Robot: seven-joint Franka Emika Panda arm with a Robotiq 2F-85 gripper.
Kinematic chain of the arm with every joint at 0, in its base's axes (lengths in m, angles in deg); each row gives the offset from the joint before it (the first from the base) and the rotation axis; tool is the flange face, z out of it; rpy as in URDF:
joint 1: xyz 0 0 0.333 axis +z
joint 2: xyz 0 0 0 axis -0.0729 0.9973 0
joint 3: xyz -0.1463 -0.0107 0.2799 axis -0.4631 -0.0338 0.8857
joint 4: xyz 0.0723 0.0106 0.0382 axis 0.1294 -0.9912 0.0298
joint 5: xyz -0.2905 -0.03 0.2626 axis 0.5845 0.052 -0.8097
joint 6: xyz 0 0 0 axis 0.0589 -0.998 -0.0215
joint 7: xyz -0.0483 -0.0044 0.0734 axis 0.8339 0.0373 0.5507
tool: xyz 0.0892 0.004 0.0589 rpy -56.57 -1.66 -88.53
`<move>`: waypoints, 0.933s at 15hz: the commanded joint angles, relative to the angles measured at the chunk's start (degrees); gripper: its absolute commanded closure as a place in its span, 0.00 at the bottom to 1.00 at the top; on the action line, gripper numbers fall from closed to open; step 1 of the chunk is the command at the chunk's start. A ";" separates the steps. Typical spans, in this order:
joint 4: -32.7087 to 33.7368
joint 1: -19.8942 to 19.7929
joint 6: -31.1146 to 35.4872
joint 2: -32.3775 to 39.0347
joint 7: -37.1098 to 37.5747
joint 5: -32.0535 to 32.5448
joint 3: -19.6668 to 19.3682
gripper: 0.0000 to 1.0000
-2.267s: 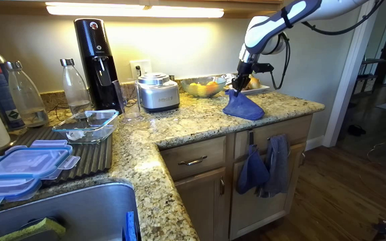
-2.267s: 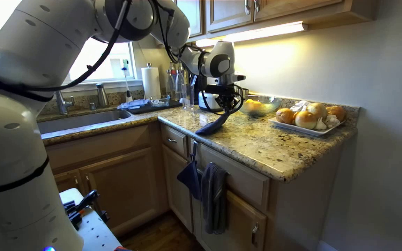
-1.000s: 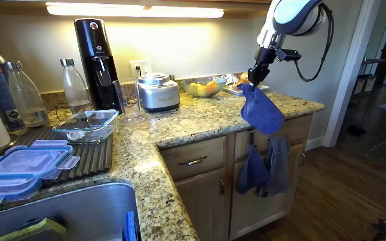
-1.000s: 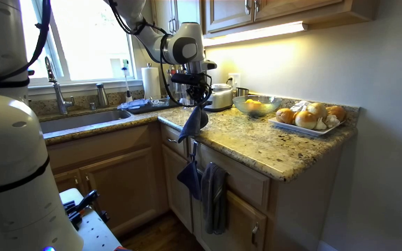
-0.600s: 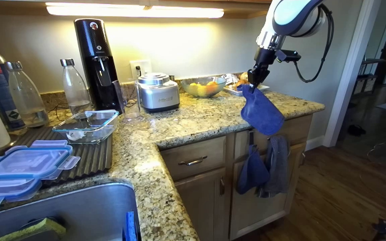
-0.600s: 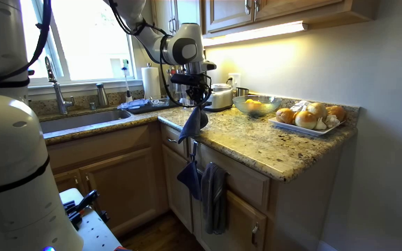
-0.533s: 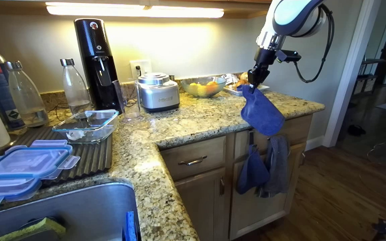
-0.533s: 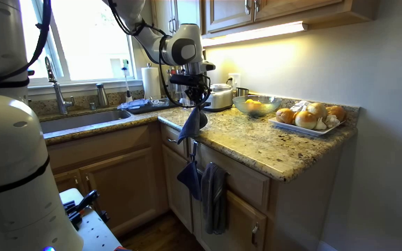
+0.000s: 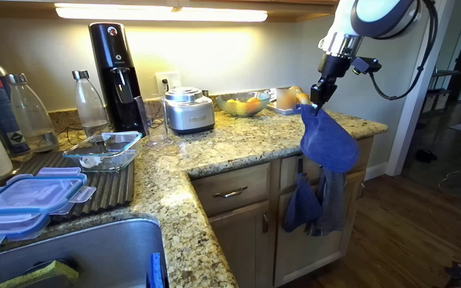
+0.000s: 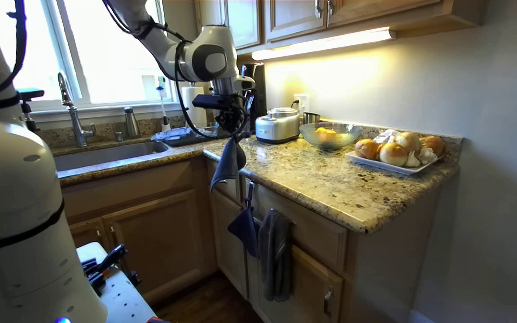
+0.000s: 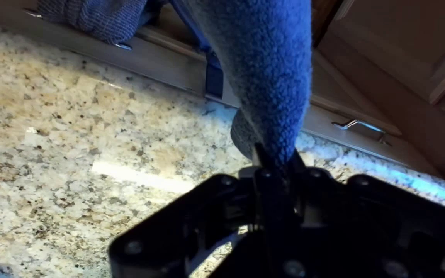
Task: Hang the blue cloth on the counter onto the hook hanging from the drawer
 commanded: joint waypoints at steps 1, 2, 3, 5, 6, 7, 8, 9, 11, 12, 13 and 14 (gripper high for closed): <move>-9.45 1.91 4.92 -8.03 1.21 -1.49 0.29 0.96; -10.81 2.30 6.34 -8.80 1.06 -1.56 0.39 0.96; -12.23 2.61 9.24 -8.78 0.89 -1.28 0.45 0.96; -14.03 2.79 13.20 -8.03 0.99 -0.04 0.33 0.96; -14.87 2.86 15.70 -7.35 0.70 0.15 0.23 0.96; -15.37 2.88 17.90 -6.08 0.15 -0.05 -0.05 0.96; -15.83 3.11 19.41 -5.24 -0.50 -0.76 -0.30 0.96; -13.62 2.97 15.59 -5.28 0.58 0.01 -0.10 0.95; -13.88 2.95 16.09 -4.59 0.49 -0.06 -0.11 0.90; -13.73 2.95 16.07 -4.51 0.48 -0.07 -0.10 0.90; -13.60 2.95 16.06 -4.51 0.49 -0.06 -0.10 0.90; -13.50 2.95 16.05 -4.51 0.49 -0.06 -0.10 0.90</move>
